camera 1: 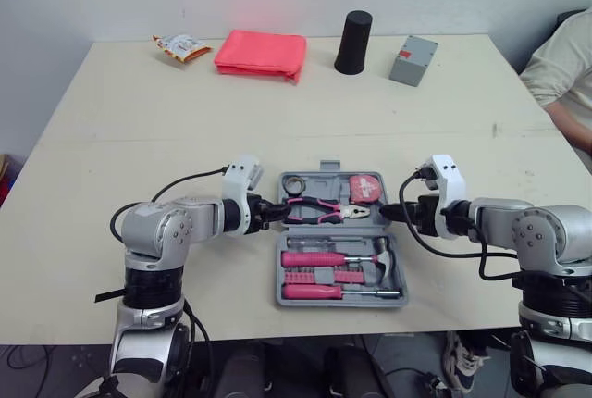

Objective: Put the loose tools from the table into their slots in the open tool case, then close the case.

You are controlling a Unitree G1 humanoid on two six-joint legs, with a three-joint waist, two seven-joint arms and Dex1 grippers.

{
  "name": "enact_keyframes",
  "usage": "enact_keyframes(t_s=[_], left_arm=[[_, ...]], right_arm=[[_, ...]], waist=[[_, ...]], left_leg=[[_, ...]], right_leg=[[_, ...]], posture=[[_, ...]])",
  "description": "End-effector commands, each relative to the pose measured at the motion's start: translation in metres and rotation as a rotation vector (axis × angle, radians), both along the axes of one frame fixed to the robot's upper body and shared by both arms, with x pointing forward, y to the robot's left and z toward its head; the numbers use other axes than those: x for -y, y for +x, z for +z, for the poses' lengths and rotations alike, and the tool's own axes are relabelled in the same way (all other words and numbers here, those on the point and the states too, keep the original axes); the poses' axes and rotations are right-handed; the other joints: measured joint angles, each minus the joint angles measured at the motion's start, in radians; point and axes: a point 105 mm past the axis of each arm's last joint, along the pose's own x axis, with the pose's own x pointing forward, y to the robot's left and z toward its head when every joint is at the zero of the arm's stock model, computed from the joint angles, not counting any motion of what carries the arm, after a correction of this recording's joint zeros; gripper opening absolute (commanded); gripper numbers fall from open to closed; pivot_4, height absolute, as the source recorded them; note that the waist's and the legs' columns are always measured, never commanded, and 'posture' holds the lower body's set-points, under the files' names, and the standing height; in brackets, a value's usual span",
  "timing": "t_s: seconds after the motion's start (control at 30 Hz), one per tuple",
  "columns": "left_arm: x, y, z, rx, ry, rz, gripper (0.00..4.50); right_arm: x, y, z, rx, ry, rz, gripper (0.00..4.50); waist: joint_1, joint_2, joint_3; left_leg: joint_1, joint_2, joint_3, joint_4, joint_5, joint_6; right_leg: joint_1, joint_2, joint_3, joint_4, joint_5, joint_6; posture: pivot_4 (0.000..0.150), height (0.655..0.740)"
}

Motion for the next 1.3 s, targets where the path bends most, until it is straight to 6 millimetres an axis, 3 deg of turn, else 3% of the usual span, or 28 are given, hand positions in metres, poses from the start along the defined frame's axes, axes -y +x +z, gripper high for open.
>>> enact_keyframes(t_s=[0.03,0.1,0.17,0.4,0.73,1.0,1.07,1.3], left_arm=[[0.003,-0.001,0.006,0.044,-0.017,-0.015,1.65],[0.004,-0.002,0.005,0.044,-0.017,-0.019,0.76],[0.004,-0.003,0.003,0.041,-0.013,-0.021,0.03],[0.007,-0.003,0.004,0.053,-0.033,-0.024,0.03],[0.014,0.006,0.030,0.201,-0.064,-0.059,0.03],[0.011,0.019,0.055,0.588,0.091,-0.118,0.03],[0.006,0.020,0.055,0.691,0.137,-0.120,0.03],[-0.019,0.014,0.042,0.925,0.184,0.044,0.03]], right_arm=[[-0.001,0.001,0.009,0.038,-0.007,0.012,1.04],[-0.002,0.001,0.009,0.037,-0.007,0.016,0.10],[-0.004,0.001,0.010,0.038,-0.005,0.018,0.00],[-0.011,0.001,0.016,0.057,0.018,0.030,0.00],[-0.027,0.005,0.035,0.165,0.092,0.031,0.00],[-0.027,0.021,0.061,0.466,0.045,-0.019,0.00],[-0.028,0.020,0.060,0.551,-0.043,0.015,0.00],[-0.017,0.007,0.024,0.803,-0.254,0.022,0.00]], waist=[[0.000,0.000,0.000],[0.000,0.000,0.000],[0.001,0.000,0.000],[0.001,0.000,0.000],[-0.002,0.000,0.000],[-0.001,-0.001,0.000],[-0.001,-0.001,0.000],[-0.003,-0.001,0.000]], left_leg=[[0.000,0.000,0.000,0.000,0.000,0.000],[0.000,0.000,0.001,0.000,0.000,0.000],[0.002,0.000,0.001,0.000,0.000,0.000],[0.002,0.000,0.001,-0.001,0.000,0.000],[0.002,0.000,0.005,-0.006,0.001,-0.001],[0.000,0.000,0.010,-0.010,0.004,-0.001],[0.000,0.000,0.011,-0.011,0.004,-0.001],[0.000,0.000,0.012,-0.012,0.003,0.000]], right_leg=[[0.000,0.000,0.000,0.000,0.000,0.000],[0.000,0.000,0.001,0.000,0.000,0.000],[0.001,0.000,0.001,0.000,0.000,0.000],[0.002,0.000,0.001,0.000,0.000,0.000],[-0.004,0.000,0.004,0.001,0.000,0.000],[-0.010,0.001,0.008,0.002,0.000,0.000],[-0.010,0.001,0.009,0.001,0.000,0.000],[-0.010,0.001,0.009,0.000,0.000,0.000]], posture=[[0.150,0.7361],[0.150,0.7361],[0.150,0.7361],[0.150,0.7361],[0.150,0.7361],[0.150,0.7361],[0.150,0.7361],[0.150,0.7361]])
